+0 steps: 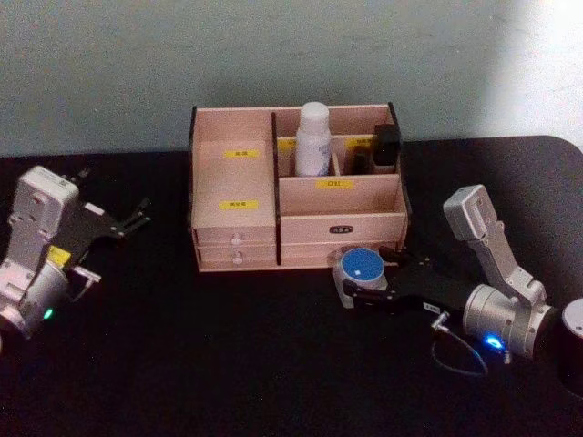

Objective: Pick up the facial cleanser and watermelon frost from the table and place them into the tiered storage box.

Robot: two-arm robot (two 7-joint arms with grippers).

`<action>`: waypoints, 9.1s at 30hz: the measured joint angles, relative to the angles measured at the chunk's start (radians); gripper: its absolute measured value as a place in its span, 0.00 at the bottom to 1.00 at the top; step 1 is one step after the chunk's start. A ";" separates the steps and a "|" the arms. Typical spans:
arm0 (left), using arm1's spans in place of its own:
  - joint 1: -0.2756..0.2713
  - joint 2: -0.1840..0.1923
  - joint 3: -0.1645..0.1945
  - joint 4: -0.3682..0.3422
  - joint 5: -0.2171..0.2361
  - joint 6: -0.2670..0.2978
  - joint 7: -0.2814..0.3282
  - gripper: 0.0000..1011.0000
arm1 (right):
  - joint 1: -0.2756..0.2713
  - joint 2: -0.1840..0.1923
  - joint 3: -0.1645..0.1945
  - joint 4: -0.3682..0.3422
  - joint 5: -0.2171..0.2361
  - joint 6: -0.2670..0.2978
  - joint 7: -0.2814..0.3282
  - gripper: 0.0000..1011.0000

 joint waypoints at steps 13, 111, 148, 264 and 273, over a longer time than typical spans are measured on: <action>0.000 0.000 0.000 0.000 0.000 0.000 0.000 0.99 | 0.000 -0.003 0.004 0.004 0.004 0.001 0.000 0.99; 0.000 0.000 0.000 0.000 0.000 0.000 0.000 0.99 | -0.015 0.030 0.004 -0.042 0.018 -0.051 0.048 0.71; 0.000 0.000 0.000 0.000 0.000 0.000 0.000 0.99 | 0.058 0.070 -0.074 -0.072 0.057 -0.105 0.167 0.71; 0.000 0.000 0.000 0.000 0.000 0.000 0.000 0.99 | 0.487 -0.293 -0.183 0.456 -0.047 -0.094 0.177 0.71; 0.000 0.000 0.000 0.000 0.000 0.000 0.000 0.99 | 0.487 -0.292 -0.185 0.454 -0.048 -0.094 0.177 0.71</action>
